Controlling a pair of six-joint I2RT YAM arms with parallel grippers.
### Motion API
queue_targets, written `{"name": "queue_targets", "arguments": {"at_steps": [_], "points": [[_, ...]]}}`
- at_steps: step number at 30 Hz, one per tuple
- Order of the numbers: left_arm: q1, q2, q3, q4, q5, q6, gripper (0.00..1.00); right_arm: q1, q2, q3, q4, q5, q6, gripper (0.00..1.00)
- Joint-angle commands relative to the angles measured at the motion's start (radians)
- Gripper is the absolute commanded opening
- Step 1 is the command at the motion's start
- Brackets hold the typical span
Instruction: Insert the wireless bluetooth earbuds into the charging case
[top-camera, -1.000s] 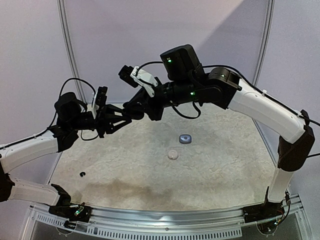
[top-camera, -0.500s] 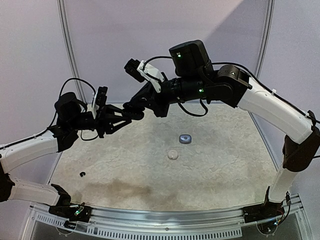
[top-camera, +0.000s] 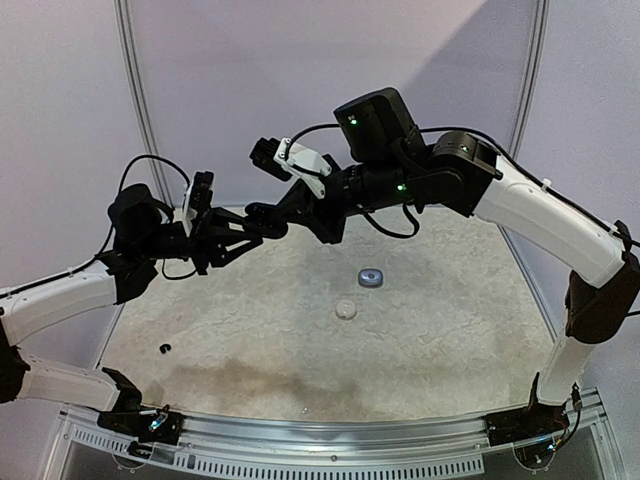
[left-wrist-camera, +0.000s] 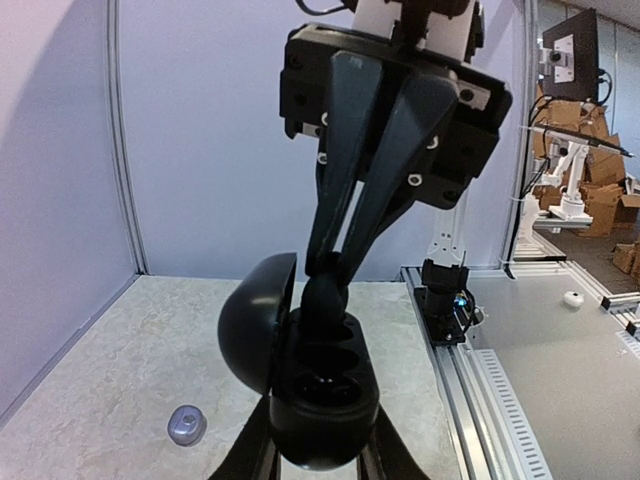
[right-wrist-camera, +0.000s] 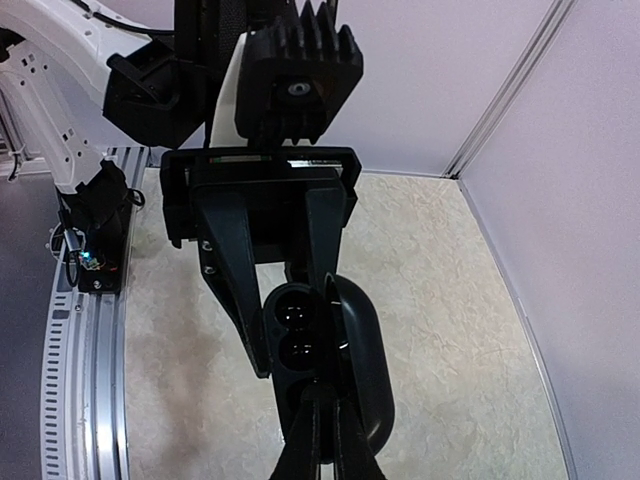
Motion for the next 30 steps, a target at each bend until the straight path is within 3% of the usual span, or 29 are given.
{"name": "queue_targets", "arguments": {"at_steps": [1,30], "points": [[0.006,0.012,0.023,0.057,0.010,-0.020,0.00,-0.003,-0.003,-0.015,-0.024,0.020,-0.021,0.00],[0.006,0.014,0.035,0.057,0.088,0.046,0.00,0.002,0.077,0.088,-0.155,0.071,-0.280,0.00]]}}
